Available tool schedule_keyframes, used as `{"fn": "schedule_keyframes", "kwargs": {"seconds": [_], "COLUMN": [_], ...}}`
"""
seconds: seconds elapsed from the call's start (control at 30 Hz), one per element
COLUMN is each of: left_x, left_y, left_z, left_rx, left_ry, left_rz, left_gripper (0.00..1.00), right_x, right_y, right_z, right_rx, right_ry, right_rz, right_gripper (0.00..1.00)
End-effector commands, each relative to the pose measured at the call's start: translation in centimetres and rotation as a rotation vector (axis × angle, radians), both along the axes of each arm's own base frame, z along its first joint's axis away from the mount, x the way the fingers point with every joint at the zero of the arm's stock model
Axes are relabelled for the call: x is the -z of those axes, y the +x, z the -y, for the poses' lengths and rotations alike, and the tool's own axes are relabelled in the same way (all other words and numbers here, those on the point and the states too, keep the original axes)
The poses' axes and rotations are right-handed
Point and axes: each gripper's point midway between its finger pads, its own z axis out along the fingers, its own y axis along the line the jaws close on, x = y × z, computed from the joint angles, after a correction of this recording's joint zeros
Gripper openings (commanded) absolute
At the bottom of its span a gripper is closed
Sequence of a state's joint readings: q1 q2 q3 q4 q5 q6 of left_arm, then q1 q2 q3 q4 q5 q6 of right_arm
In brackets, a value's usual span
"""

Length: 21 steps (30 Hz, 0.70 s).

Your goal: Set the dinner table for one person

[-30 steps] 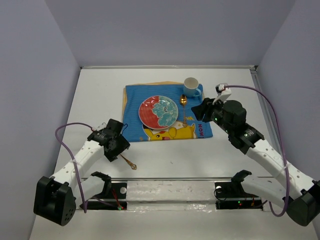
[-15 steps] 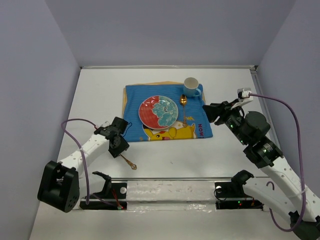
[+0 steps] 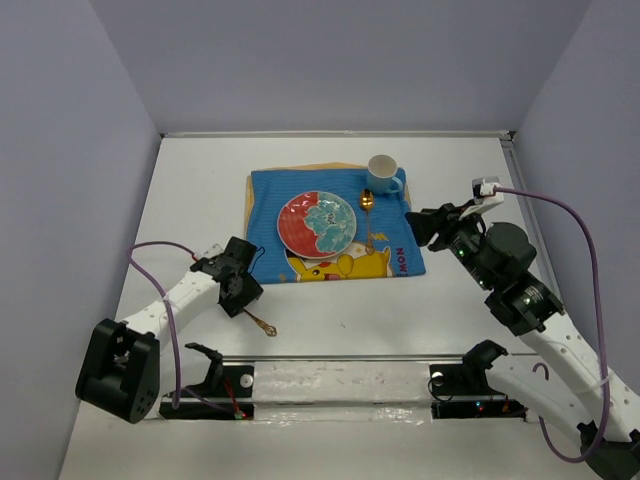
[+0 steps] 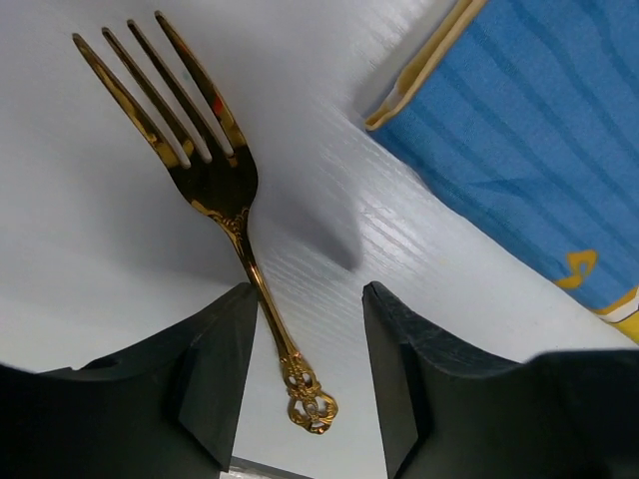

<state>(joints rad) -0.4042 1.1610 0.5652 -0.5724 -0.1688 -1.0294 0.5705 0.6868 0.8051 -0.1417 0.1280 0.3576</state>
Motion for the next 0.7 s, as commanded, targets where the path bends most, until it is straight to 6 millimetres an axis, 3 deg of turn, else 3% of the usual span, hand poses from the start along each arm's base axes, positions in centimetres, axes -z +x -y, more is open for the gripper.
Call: {"fn": "schedule_keyframes", "kwargs": {"seconds": [0.0, 0.1, 0.2, 0.33, 0.37, 0.43, 0.57, 0.67], "left_x": [-0.1, 0.5, 0.9, 0.9, 0.9, 0.9, 0.8, -0.6], "left_y": [-0.5, -0.8, -0.9, -0.7, -0.7, -0.6, -0.7, -0.5], "left_z": [0.0, 0.1, 0.1, 0.1, 0.0, 0.0, 0.0, 0.3], "left_rx": [0.026, 0.030, 0.023, 0.012, 0.010, 0.003, 0.008, 0.007], "left_ry": [0.009, 0.008, 0.003, -0.001, -0.001, -0.002, -0.003, -0.035], "left_rz": [-0.026, -0.043, -0.040, -0.018, -0.011, -0.003, 0.001, 0.044], "left_gripper": [0.68, 0.66, 0.56, 0.26, 0.11, 0.00, 0.00, 0.00], "right_x": [-0.6, -0.8, -0.9, -0.9, -0.9, -0.8, -0.7, -0.4], "right_y": [0.1, 0.0, -0.1, -0.1, -0.1, -0.1, 0.0, 0.4], "right_z": [0.2, 0.5, 0.8, 0.7, 0.7, 0.8, 1.0, 1.0], "right_rx": [0.013, 0.019, 0.033, 0.030, 0.028, 0.033, 0.045, 0.059], "right_ry": [-0.004, 0.001, 0.002, 0.002, 0.003, 0.001, -0.001, -0.012], "right_rz": [0.023, 0.030, 0.035, 0.033, 0.034, 0.033, 0.031, 0.023], "right_gripper": [0.51, 0.51, 0.51, 0.50, 0.50, 0.49, 0.48, 0.48]}}
